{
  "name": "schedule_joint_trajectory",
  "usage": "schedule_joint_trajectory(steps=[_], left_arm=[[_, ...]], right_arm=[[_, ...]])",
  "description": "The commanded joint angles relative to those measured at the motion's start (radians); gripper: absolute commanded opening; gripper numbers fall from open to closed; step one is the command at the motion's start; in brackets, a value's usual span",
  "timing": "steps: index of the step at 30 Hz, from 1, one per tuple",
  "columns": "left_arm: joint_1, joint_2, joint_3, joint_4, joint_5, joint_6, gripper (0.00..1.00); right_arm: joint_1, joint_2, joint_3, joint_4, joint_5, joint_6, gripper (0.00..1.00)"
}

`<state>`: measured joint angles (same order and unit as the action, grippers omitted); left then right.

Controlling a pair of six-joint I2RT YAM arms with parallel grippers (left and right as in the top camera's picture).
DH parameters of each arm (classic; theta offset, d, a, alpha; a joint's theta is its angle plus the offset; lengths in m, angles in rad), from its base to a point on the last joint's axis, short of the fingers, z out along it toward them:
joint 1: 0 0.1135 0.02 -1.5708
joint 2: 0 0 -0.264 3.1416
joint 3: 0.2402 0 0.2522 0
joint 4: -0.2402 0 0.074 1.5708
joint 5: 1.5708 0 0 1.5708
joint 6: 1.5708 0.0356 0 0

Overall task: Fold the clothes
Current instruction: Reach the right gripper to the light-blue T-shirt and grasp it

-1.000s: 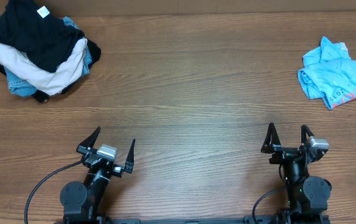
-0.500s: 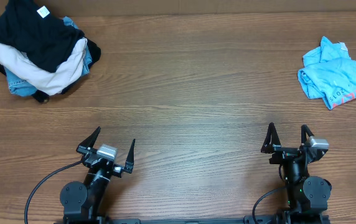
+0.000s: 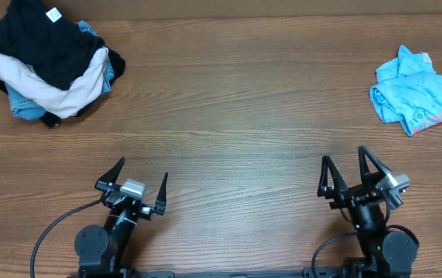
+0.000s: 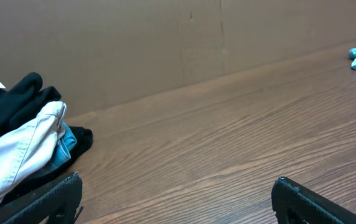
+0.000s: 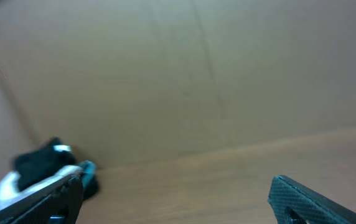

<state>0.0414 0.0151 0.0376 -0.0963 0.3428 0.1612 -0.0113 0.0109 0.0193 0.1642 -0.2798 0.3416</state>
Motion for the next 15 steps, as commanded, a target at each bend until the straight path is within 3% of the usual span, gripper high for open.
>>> schedule_joint_trajectory(steps=[1,4,6,11,15], left_arm=[[0.006,-0.010,-0.014,0.008,-0.009,0.018,1.00],[0.006,-0.010,-0.014,0.008,-0.009,0.018,1.00],[0.006,-0.010,-0.014,0.008,-0.009,0.018,1.00],[0.006,-0.010,-0.014,0.008,-0.009,0.018,1.00],[0.006,-0.010,-0.014,0.008,-0.009,0.018,1.00]], right_arm=[[0.005,0.016,0.105,-0.017,-0.038,-0.094,1.00],[-0.003,0.172,0.310,-0.210,0.155,-0.274,1.00],[-0.036,0.377,0.457,-0.288,0.240,-0.318,1.00],[-0.239,1.070,0.941,-0.531,0.233,-0.319,1.00],[-0.395,1.574,1.390,-0.923,0.060,-0.315,1.00]])
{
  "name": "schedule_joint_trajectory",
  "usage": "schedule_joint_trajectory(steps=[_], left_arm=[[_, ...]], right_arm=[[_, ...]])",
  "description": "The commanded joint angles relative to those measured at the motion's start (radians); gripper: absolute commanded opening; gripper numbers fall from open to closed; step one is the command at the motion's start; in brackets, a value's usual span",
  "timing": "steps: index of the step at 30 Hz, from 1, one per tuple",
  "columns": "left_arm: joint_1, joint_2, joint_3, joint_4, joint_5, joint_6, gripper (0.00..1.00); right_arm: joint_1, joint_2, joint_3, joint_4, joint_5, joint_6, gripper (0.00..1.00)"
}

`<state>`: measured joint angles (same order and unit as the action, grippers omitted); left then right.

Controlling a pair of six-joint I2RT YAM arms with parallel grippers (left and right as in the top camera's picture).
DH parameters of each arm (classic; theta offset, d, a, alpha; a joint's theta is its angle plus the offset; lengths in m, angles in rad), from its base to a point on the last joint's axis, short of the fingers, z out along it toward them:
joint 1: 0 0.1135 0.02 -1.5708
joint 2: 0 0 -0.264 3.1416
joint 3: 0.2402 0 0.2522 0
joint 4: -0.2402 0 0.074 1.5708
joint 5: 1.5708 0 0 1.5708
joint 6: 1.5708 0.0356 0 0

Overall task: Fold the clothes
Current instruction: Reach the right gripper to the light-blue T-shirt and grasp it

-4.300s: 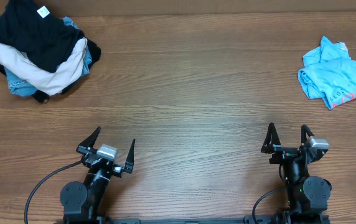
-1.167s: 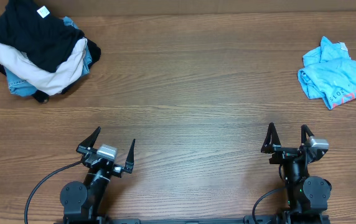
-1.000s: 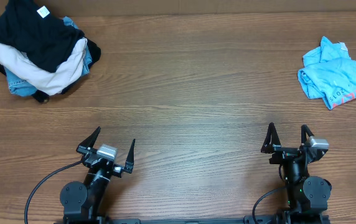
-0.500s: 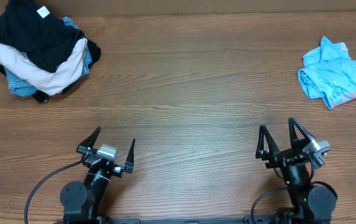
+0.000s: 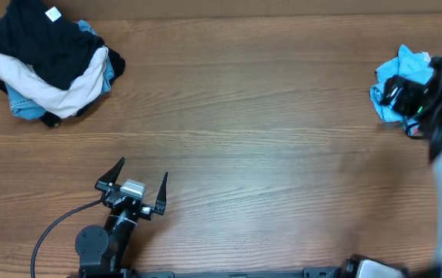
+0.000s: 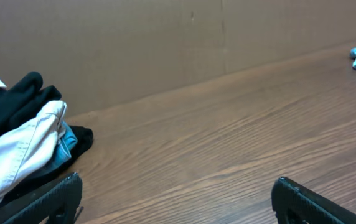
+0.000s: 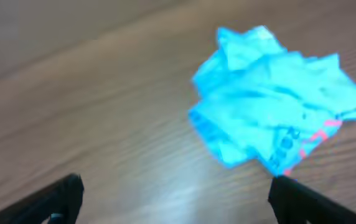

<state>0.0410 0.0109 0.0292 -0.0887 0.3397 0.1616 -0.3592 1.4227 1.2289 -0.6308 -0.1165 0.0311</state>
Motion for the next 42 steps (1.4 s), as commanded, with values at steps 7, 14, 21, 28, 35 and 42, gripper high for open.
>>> schedule_joint_trajectory(steps=[7,14,21,28,35,42], left_arm=[[0.006,-0.006,-0.006,0.000,-0.006,0.018,1.00],[0.006,-0.006,-0.006,0.000,-0.006,0.018,1.00],[0.006,-0.006,-0.006,0.000,-0.006,0.018,1.00],[0.006,-0.006,-0.006,0.000,-0.006,0.018,1.00],[0.006,-0.006,-0.006,0.000,-0.006,0.018,1.00],[0.006,-0.006,-0.006,0.000,-0.006,0.018,1.00]], right_arm=[[-0.056,0.404,0.232,0.011,-0.105,-0.005,1.00],[-0.056,0.438,0.231,0.093,0.011,-0.005,1.00],[-0.055,0.553,0.231,0.110,0.011,-0.005,0.77],[-0.046,0.639,0.231,0.128,0.011,-0.040,0.71],[-0.044,0.681,0.231,0.129,0.092,-0.039,0.48],[-0.039,0.642,0.232,0.118,0.116,-0.031,0.04]])
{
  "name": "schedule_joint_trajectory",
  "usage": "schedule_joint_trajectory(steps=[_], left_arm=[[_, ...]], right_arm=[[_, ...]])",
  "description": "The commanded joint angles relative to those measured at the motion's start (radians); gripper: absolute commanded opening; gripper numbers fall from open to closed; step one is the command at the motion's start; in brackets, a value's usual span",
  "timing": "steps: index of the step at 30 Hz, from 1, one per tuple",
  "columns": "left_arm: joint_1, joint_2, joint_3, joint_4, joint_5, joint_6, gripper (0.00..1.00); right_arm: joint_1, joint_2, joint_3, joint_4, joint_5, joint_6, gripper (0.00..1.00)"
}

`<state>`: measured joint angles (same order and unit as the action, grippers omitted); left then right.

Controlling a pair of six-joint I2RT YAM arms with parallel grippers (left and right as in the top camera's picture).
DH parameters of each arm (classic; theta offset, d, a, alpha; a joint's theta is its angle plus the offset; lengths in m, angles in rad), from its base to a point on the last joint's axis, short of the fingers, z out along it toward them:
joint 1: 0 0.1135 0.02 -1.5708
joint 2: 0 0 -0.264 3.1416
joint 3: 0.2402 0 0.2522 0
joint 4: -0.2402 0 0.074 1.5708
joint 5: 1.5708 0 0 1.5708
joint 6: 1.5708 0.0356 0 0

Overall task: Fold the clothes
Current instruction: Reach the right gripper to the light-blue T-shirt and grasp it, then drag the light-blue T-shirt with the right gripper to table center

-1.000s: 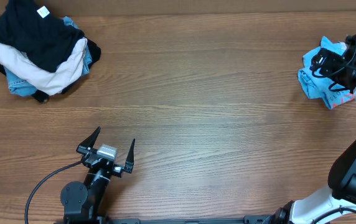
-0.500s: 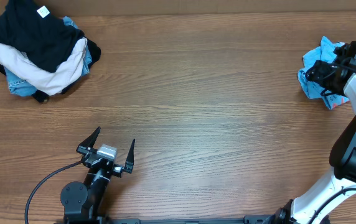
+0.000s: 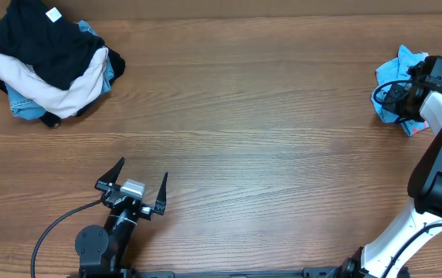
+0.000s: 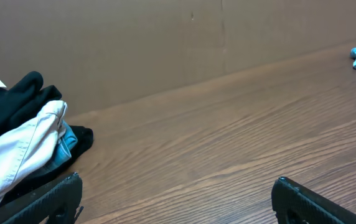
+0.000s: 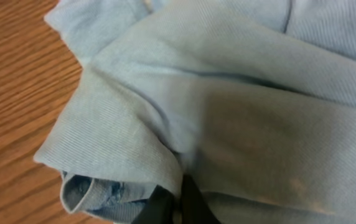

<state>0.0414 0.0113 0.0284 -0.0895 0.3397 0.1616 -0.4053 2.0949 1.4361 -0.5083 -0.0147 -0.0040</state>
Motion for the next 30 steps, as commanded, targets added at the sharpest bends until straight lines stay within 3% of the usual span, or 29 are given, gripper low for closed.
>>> schedule_joint_trajectory(steps=[1,11,16,22,30], left_arm=[[0.006,-0.006,-0.005,0.001,-0.006,0.018,1.00],[0.006,-0.006,-0.005,0.001,-0.006,0.018,1.00],[0.006,-0.006,-0.005,0.001,-0.006,0.018,1.00],[0.006,-0.006,-0.005,0.001,-0.006,0.018,1.00],[0.006,-0.006,-0.005,0.001,-0.006,0.018,1.00]], right_arm=[[0.010,-0.050,0.025,-0.008,0.013,0.009,0.04],[0.162,-0.456,0.025,-0.138,-0.280,0.211,0.04],[0.391,-0.505,0.025,-0.311,-0.449,0.211,0.04],[0.684,-0.508,0.026,-0.300,-0.661,0.213,0.04],[0.845,-0.665,0.129,-0.281,-0.661,0.267,0.04]])
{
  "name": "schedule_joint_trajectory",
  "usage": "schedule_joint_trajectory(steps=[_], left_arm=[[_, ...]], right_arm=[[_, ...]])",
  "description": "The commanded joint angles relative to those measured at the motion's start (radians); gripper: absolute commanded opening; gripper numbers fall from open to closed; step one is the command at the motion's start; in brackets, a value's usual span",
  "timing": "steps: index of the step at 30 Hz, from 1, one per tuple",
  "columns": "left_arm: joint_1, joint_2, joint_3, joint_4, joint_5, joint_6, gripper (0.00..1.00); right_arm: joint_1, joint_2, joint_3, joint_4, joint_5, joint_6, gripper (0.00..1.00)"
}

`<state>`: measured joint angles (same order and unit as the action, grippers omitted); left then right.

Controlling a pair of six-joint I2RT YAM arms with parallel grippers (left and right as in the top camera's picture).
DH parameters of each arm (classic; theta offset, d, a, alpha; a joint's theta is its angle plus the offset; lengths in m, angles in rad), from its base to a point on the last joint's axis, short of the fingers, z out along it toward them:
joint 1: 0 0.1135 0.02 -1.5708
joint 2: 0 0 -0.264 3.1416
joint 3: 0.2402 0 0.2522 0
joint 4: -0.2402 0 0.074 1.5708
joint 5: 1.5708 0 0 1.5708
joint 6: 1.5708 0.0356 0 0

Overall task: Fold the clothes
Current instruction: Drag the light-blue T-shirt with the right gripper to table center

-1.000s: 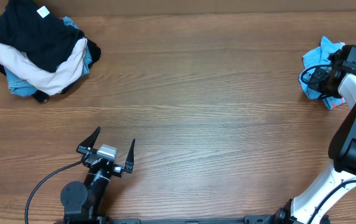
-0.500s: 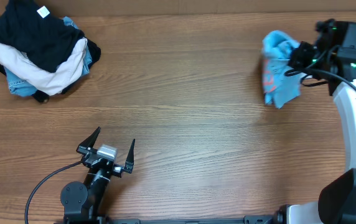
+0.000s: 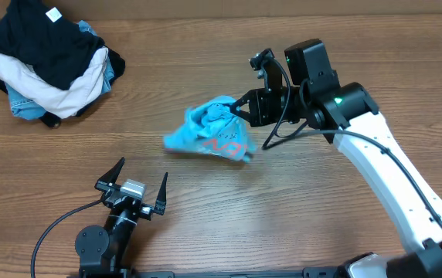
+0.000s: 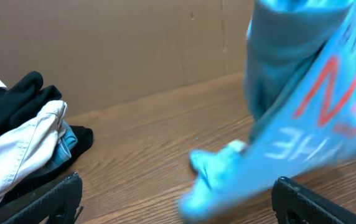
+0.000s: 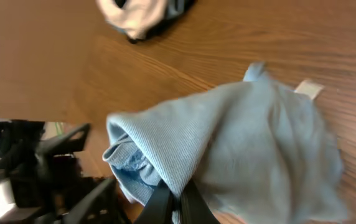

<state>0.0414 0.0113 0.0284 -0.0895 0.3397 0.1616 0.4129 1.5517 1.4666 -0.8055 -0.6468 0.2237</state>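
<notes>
A light blue T-shirt (image 3: 212,133) with red and white lettering hangs bunched over the middle of the table, its lower end near the wood. My right gripper (image 3: 239,107) is shut on a fold of it (image 5: 184,155); the cloth fills the right wrist view. In the left wrist view the shirt (image 4: 302,106) dangles close in front. My left gripper (image 3: 132,179) rests open at the front left edge, its fingertips (image 4: 60,193) empty and apart from the shirt.
A pile of clothes (image 3: 47,62), black on top over white and blue denim, sits at the back left corner. A brown wall (image 4: 134,43) stands behind the table. The wooden table (image 3: 360,54) runs wide on the right.
My right gripper, then shut on the blue shirt at the table's far right edge, now holds it lifted over the middle. The left arm has not moved.
Both grippers rested open at the front edge with the blue shirt crumpled at the far right. Then the right gripper was open beside the shirt, then shut on a fold of it there. Now the shirt hangs from it mid-table.
</notes>
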Motion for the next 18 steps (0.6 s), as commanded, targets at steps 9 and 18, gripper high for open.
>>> schedule_joint_trajectory(steps=[9,18], left_arm=[[0.006,-0.006,-0.005,0.001,-0.006,0.018,1.00],[0.006,-0.006,-0.005,0.001,-0.006,0.018,1.00]], right_arm=[[0.050,-0.078,0.106,-0.088,0.678,0.058,0.56],[0.050,-0.009,0.106,-0.400,0.459,0.070,0.86]])
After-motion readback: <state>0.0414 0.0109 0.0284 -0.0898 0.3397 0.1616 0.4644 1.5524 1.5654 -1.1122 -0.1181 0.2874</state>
